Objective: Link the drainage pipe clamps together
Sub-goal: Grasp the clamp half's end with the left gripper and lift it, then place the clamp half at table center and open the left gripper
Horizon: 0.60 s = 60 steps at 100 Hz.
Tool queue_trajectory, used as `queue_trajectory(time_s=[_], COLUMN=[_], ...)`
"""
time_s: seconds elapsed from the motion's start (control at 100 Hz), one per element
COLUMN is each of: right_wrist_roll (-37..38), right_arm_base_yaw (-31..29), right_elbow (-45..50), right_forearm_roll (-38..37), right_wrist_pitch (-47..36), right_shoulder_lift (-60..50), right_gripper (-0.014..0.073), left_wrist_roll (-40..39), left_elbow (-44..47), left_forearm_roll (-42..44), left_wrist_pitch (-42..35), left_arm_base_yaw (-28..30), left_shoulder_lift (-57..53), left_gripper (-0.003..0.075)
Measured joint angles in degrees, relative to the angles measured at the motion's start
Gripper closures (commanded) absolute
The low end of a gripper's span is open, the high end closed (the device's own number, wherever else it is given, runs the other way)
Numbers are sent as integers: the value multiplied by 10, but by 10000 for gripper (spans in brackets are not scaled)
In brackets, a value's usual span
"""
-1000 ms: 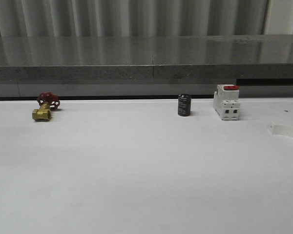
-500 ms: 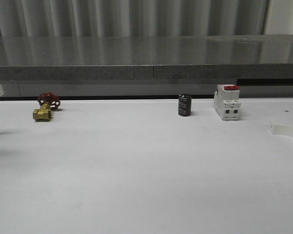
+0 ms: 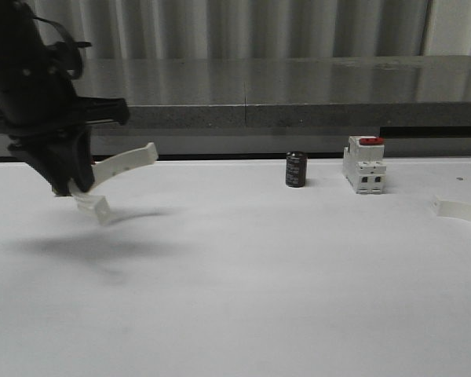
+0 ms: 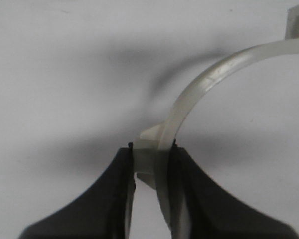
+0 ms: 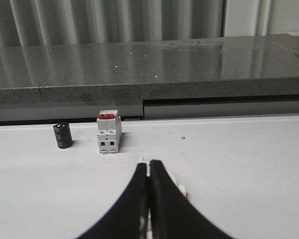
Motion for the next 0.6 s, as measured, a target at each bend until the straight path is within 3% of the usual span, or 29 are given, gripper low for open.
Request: queue_trajectory(time_s=[0.25,0.6], right_wrist_roll=[0,0], right_arm_base_yaw=[0,0], right_elbow=[0,0], right_forearm_roll=[0,0], right_wrist_pitch=[0,0], right_shoulder_lift=[0,0], right_gripper=[662,662], left_wrist_roll=[-81,-112], left_elbow=[0,0], left_forearm_roll=[1,1], left_wrist_pitch=[-37,-70], left_arm_base_yaw=[-55,-80], left_shoulder_lift=[50,81], left_gripper=[720,720])
